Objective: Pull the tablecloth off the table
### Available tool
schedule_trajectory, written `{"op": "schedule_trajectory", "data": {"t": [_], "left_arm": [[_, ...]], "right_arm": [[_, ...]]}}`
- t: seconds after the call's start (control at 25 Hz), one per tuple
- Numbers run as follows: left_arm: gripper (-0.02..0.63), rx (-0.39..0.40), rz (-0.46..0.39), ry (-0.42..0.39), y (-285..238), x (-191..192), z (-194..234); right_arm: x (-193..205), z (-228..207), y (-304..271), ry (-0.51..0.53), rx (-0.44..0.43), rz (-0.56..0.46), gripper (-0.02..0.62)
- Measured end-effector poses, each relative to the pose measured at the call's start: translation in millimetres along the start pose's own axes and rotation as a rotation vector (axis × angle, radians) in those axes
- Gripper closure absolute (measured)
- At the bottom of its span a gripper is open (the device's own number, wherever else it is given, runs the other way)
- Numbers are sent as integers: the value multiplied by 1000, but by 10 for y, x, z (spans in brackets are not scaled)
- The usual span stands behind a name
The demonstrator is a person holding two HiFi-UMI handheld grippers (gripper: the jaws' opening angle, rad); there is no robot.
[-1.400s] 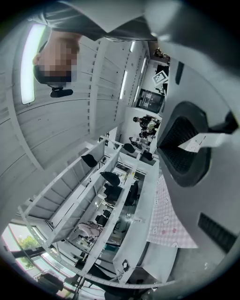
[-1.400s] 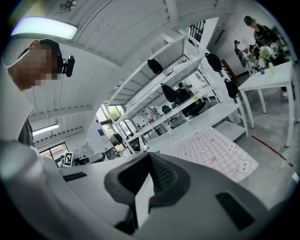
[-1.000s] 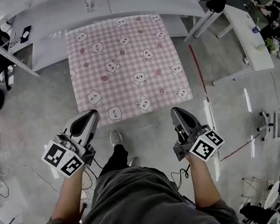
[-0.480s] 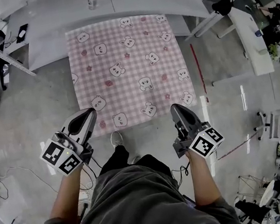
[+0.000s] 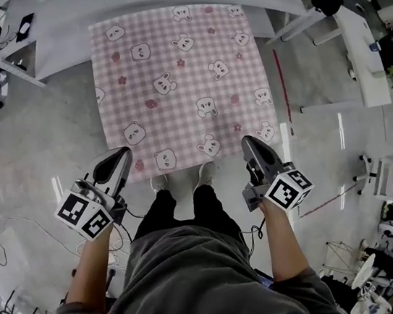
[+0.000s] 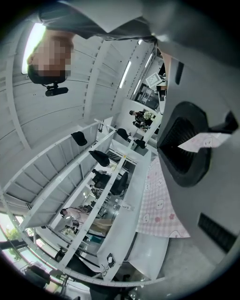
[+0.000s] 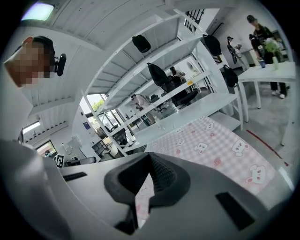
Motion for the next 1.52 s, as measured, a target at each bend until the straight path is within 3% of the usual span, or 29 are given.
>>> {"op": "schedule_trajectory", "data": {"t": [0.24, 0.6, 0.76, 1.08, 1.52], "left_arm": [[606, -57, 56, 15, -223, 415, -84], [606, -183, 92, 151, -539, 1227, -150], [606, -235, 87, 219, -449, 1588, -100], [606, -272, 117, 311, -681, 2214, -80], [579, -296, 190, 512, -469, 2973, 68]], "right_arm": [[141, -429, -133, -20, -17, 86, 599], [492, -1246, -214, -116, -47, 232, 599], [785, -1457, -203, -187, -62, 300, 600], [1186, -2048, -173, -266, -80, 419, 599], [1735, -2434, 7, -376, 5, 506, 597]]}}
Point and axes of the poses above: the fingertips, and each gripper's own axes: y backward along the fingers, z to its left, x out of its underside, the point moved 9 cm from there along y, backward along the fingers
